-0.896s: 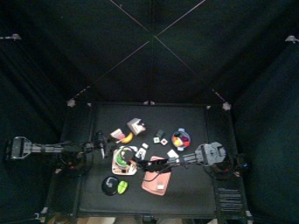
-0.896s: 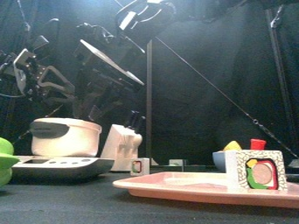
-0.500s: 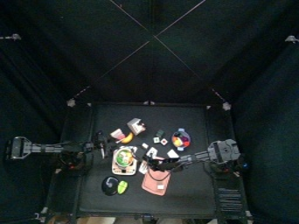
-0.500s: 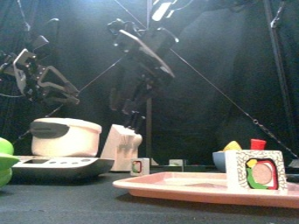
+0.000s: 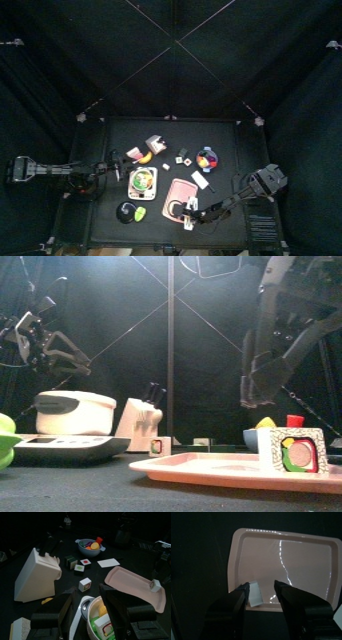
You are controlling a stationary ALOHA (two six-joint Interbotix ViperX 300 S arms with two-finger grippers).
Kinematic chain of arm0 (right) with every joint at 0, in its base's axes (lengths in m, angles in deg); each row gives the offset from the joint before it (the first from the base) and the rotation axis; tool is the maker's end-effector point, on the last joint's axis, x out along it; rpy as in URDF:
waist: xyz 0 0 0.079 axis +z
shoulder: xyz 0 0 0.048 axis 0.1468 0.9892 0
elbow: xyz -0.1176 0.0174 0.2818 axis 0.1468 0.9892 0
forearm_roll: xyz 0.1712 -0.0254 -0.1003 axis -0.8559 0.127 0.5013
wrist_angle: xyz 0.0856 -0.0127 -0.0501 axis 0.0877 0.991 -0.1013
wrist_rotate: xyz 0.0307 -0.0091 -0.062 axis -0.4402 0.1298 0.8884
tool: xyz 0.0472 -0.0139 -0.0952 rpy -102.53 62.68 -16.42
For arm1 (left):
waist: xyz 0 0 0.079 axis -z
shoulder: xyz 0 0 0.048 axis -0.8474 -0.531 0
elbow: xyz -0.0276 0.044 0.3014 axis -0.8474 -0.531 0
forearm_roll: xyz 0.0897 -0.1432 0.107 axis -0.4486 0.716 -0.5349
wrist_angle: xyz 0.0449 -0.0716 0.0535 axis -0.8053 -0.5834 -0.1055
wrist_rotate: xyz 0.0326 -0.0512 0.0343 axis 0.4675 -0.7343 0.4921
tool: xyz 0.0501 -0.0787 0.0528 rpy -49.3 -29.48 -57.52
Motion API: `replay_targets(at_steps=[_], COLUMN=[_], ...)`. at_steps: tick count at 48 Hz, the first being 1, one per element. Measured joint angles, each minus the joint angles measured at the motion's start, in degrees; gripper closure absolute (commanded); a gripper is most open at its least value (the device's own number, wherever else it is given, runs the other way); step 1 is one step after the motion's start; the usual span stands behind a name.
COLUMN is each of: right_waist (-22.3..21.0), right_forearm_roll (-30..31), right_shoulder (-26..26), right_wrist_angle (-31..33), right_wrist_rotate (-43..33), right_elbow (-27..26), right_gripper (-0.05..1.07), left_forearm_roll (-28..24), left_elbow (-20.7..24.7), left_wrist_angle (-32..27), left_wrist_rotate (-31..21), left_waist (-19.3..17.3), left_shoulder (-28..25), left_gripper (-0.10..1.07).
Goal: Grab sushi piece
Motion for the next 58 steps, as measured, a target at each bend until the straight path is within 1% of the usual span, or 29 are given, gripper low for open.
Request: replay_targets(at_steps=[8,24,28,36,41,47,54,58], right_waist=[0.4,0.4,0.2,0.1,0.1,-0.5,-1.7,-2.1], right_forearm_roll=[-2.2,-2.9,-3.0,-2.5,-2.2,-1.5,0.2,1.4], right_shoulder=[1.0,4.1,4.4,4.4,4.3,3.3,0.4,-0.9], right_wrist_angle=[-1.4,-2.7,-2.7,-2.4,-1.1,1.8,5.6,6.2], right_wrist_rotate=[0.0,0.0,0.0,0.1,0.1,0.2,-0.1,-0.1], right_elbow=[0.0,0.2,0.4,0.5,0.4,0.4,-0.3,-0.4], right_gripper=[0.22,0.24,0.29,0.45,0.51,0.52,0.52,0.52], left_forearm_roll=[0.0,0.0,0.0,0.0,0.0,0.0,0.0,0.1], left_elbow=[0.0,0.0,0.0,0.0,0.0,0.0,0.0,0.0], left_wrist_angle=[0.1,0.0,0.0,0.0,0.0,0.0,0.0,0.1], left_wrist_rotate=[0.0,0.0,0.0,0.0,0.0,0.0,0.0,0.0], left_waist=[0.0,0.1,0.1,0.1,0.0,0.1,0.1,0.1], left_shoulder=[0.0,0.0,0.0,0.0,0.0,0.0,0.0,0.0], left_gripper=[0.17,0.17,0.17,0.17,0.17,0.17,0.17,0.17])
